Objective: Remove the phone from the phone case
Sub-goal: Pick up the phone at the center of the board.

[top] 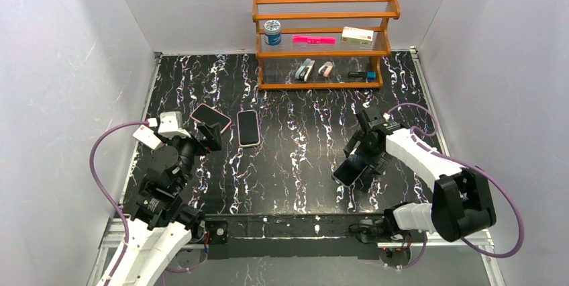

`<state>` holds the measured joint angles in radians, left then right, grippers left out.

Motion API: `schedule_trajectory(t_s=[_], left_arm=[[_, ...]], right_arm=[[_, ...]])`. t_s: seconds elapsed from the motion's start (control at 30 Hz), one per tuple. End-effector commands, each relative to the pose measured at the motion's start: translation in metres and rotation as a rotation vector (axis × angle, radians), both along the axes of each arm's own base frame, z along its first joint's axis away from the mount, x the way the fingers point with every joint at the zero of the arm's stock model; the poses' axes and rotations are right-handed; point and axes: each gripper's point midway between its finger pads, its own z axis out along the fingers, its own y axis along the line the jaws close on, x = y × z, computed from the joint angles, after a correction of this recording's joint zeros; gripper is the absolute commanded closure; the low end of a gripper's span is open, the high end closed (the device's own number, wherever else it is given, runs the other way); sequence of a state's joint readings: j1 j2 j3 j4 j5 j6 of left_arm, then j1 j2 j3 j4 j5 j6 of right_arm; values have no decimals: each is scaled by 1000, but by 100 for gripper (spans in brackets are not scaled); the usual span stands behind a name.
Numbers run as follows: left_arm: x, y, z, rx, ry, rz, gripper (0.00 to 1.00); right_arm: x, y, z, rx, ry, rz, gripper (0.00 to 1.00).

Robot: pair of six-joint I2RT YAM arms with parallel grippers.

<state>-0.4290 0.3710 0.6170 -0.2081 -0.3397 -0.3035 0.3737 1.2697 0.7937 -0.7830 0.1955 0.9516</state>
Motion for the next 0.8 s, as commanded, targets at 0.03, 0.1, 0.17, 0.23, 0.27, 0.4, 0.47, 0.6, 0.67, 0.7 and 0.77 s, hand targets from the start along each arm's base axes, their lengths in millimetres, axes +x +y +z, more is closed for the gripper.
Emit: schedule_trajectory(t_s=[0.03, 0.1, 0.17, 0.23, 0.27, 0.4, 0.47, 0.6, 0.67, 0.7, 0.77], left_arm=[[3, -2, -2, 4, -13, -6, 2], [3, -3, -3, 10, -17, -17, 2], [3, -5, -3, 12, -20, -28, 2], [3, -6, -3, 13, -22, -35, 2], [3, -6, -4, 14, -22, -35, 2], [3, -7, -4, 14, -23, -42, 2], [3, -8, -5, 15, -21, -45, 2], [3, -10, -6, 17, -15, -52, 2], [3, -10, -6, 16, -16, -55, 2], [3, -10, -6, 16, -15, -56, 2], [4, -10, -7, 15, -15, -56, 2]], right_arm=[[9, -2, -7, -73, 11, -107, 1], [9, -3, -11, -105, 30, -112, 2], [11, 1, -15, -107, 39, -102, 1], [13, 8, -20, -90, 54, -83, 1], [12, 11, -23, -85, 67, -76, 1], [13, 23, -27, -72, 77, -44, 1], [14, 26, -26, -57, 73, -45, 1], [19, 26, -12, -66, 43, -61, 1], [19, 22, -8, -78, 27, -77, 1], [19, 21, -8, -81, 24, -85, 1], [18, 20, -10, -80, 22, -103, 1]])
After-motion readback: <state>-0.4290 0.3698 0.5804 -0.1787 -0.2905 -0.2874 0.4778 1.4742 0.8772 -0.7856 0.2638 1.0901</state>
